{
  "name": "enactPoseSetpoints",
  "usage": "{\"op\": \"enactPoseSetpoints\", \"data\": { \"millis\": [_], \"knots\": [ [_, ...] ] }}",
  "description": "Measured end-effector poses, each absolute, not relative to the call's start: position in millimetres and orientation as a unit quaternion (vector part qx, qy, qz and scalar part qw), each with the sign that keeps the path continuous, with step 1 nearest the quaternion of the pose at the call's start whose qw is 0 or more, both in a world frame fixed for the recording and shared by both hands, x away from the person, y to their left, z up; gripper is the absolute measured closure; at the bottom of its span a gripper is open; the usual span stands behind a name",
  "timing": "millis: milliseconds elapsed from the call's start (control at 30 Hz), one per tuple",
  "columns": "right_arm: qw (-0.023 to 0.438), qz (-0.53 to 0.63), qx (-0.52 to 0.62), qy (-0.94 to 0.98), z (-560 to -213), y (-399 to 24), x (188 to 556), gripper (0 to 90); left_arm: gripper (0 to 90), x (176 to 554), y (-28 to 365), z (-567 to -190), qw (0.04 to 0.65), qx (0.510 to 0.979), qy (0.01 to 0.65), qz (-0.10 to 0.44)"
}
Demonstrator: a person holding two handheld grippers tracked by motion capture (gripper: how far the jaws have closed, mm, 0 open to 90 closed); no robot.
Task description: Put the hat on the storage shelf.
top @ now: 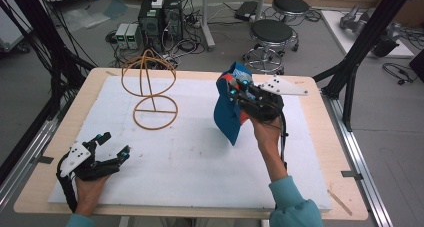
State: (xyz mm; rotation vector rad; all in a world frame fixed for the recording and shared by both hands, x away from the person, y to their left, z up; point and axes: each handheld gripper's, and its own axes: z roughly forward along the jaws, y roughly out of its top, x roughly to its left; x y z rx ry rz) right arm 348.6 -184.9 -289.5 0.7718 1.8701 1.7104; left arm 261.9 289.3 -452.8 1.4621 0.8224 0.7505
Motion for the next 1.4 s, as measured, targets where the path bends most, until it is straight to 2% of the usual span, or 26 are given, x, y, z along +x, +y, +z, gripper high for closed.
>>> {"op": "enactPoseSetpoints", "data": {
  "millis": [167,200,400,467,1200,1400],
  "knots": [
    [0.23,0.633,0.273,0.687,-290,-174,341,70.4,15.6,262,289,-453,0.606,0.633,0.356,0.325],
    [0.242,0.626,0.277,0.688,-291,-166,335,70.5,15.6,262,289,-453,0.607,0.632,0.356,0.325],
    [0.238,0.629,0.265,0.691,-297,-142,318,70.5,15.6,261,289,-453,0.607,0.631,0.355,0.327],
    [0.25,0.621,0.259,0.696,-298,-134,314,70.5,15.6,261,289,-453,0.608,0.63,0.355,0.328],
    [0.151,0.624,0.222,0.734,-315,-62,307,69.9,15.6,262,290,-453,0.609,0.63,0.355,0.325],
    [0.11,0.62,0.211,0.747,-326,-49,308,69.2,15.6,262,290,-453,0.611,0.629,0.356,0.324]
  ]
}}
